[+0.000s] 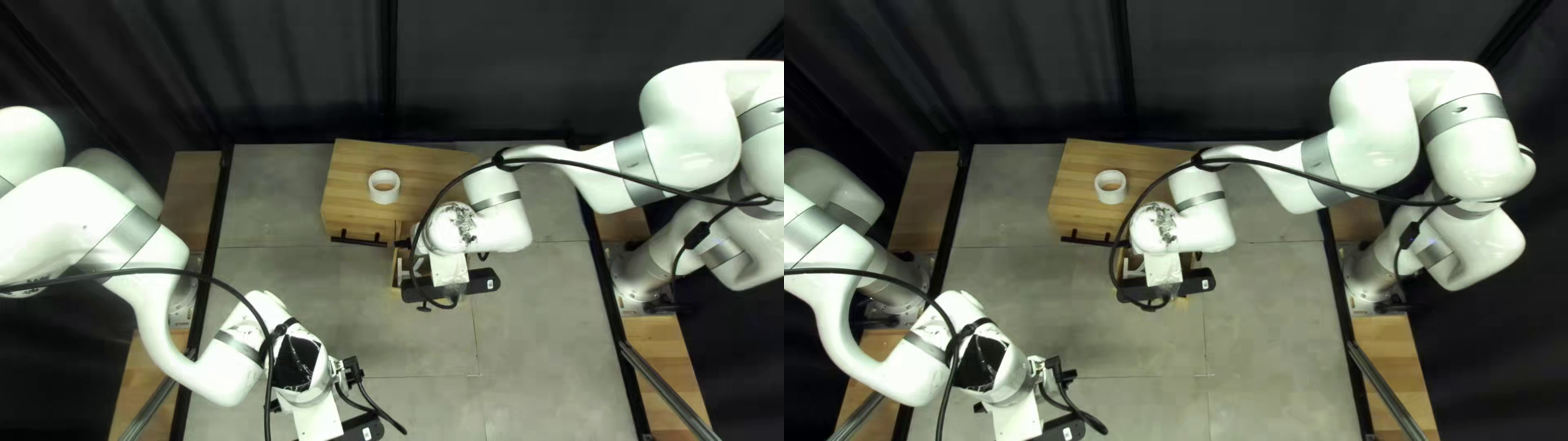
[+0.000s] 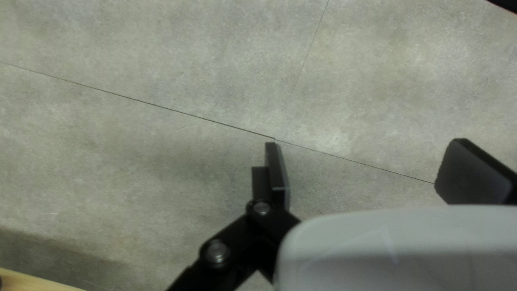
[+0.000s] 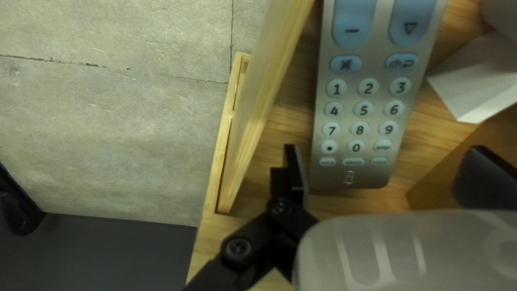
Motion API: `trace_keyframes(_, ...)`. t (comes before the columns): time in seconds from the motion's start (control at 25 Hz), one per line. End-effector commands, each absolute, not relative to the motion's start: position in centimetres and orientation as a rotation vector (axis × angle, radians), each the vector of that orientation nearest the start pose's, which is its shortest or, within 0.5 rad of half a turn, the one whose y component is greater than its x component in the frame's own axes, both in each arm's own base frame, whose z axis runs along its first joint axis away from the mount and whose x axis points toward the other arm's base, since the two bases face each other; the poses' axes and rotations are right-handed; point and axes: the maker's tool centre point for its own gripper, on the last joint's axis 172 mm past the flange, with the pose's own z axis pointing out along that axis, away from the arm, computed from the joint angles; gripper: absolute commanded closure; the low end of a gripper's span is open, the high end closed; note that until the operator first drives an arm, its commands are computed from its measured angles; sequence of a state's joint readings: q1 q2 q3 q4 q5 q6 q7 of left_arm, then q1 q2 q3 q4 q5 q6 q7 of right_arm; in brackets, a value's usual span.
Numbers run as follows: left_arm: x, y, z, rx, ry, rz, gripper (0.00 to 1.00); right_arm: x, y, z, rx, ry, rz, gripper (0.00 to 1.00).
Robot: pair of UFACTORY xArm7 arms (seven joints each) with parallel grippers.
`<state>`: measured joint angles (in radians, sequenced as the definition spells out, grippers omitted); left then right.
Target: Open drawers and place objects into drawer and close
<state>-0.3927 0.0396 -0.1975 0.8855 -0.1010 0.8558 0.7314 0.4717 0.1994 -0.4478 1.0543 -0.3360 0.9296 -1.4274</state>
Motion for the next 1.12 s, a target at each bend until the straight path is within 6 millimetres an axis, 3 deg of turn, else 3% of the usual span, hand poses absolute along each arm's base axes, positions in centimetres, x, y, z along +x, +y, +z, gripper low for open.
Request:
trace_keyframes(0.04,36.1,-26.2,12.0,-2.611,1.894,0.006,0.0,48.7,-5.3,12.3,1.949,2.135,-0.397,0.0)
trace_keyframes(0.32,36.1,-26.2,12.0,-2.611,1.894,0.006,0.0,48.7,-5.4,12.3,1.96,2.121,-0.395,0.03)
trace_keyframes(0.4,36.1,-26.2,12.0,-2.611,1.894,0.006,0.0,48.7,-5.4,12.3,1.963,2.116,-0.397,0.19)
trace_keyframes(0.52,36.1,-26.2,12.0,-2.611,1.894,0.006,0.0,48.6,-5.4,12.4,1.965,2.11,-0.398,0.89)
trace_keyframes(0.6,36.1,-26.2,12.0,-2.611,1.894,0.006,0.0,48.5,-5.4,12.5,1.966,2.106,-0.399,0.86)
trace_keyframes(0.68,36.1,-26.2,12.0,-2.611,1.894,0.006,0.0,48.5,-5.4,12.4,1.966,2.105,-0.399,0.72)
trace_keyframes(0.72,36.1,-26.2,12.0,-2.611,1.894,0.006,0.0,48.5,-5.4,12.4,1.966,2.105,-0.398,0.7)
trace_keyframes(0.76,36.1,-26.2,12.0,-2.611,1.894,0.006,0.0,48.4,-5.3,12.4,1.966,2.105,-0.398,0.56)
trace_keyframes(0.88,36.1,-26.2,12.0,-2.611,1.894,0.006,0.0,48.3,-5.3,12.5,1.964,2.105,-0.395,0.43)
trace_keyframes(1.12,36.1,-26.2,12.0,-2.611,1.894,0.006,0.0,48.1,-5.1,14.8,1.954,2.099,-0.4,0.46)
